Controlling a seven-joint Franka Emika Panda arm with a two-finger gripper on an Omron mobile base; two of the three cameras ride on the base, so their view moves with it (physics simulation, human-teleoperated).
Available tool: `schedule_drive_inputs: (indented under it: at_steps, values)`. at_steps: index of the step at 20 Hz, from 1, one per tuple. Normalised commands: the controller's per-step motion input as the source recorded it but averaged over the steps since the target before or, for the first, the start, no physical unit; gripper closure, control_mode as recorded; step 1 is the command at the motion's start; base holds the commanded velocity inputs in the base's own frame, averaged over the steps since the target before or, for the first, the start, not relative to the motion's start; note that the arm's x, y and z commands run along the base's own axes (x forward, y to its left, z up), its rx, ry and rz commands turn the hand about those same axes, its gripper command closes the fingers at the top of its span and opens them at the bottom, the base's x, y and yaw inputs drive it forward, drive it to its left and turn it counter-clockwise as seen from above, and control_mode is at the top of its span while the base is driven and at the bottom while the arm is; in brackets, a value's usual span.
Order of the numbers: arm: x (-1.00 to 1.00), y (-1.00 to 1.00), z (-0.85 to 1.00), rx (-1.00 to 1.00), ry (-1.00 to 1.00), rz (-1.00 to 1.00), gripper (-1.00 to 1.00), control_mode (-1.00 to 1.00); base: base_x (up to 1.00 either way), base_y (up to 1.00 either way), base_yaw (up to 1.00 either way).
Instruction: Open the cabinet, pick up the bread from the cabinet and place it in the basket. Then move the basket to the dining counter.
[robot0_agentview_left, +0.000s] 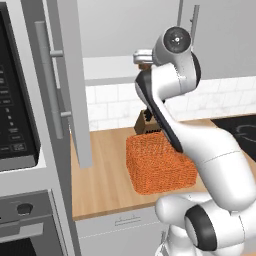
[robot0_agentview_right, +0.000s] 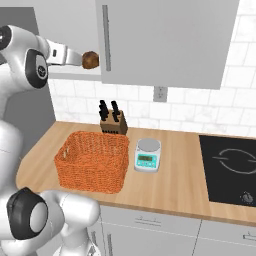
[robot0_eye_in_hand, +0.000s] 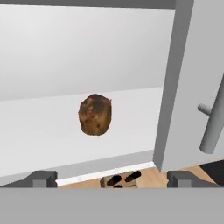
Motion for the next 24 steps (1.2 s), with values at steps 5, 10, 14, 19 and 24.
schedule_drive_inputs:
  at_steps: [5,10,14,19,24]
  values:
    - [0.40,0.00,-0.04,-0.01,-0.02,0.00,-1.00,-1.00,0.00,0.00,0.00]
    - [0.27,0.00,-0.11,-0.01,-0.03,0.00,-1.00,-1.00,0.00,0.00,0.00]
    - [0.19,0.01,-0.19,-0.01,0.00,-0.01,-1.00,-1.00,0.00,0.00,0.00]
    - [0.15,0.01,-0.08,0.00,0.02,0.00,-1.00,-1.00,0.00,0.00,0.00]
    - [0.25,0.00,0.00,0.00,0.03,0.00,-1.00,-1.00,0.00,0.00,0.00]
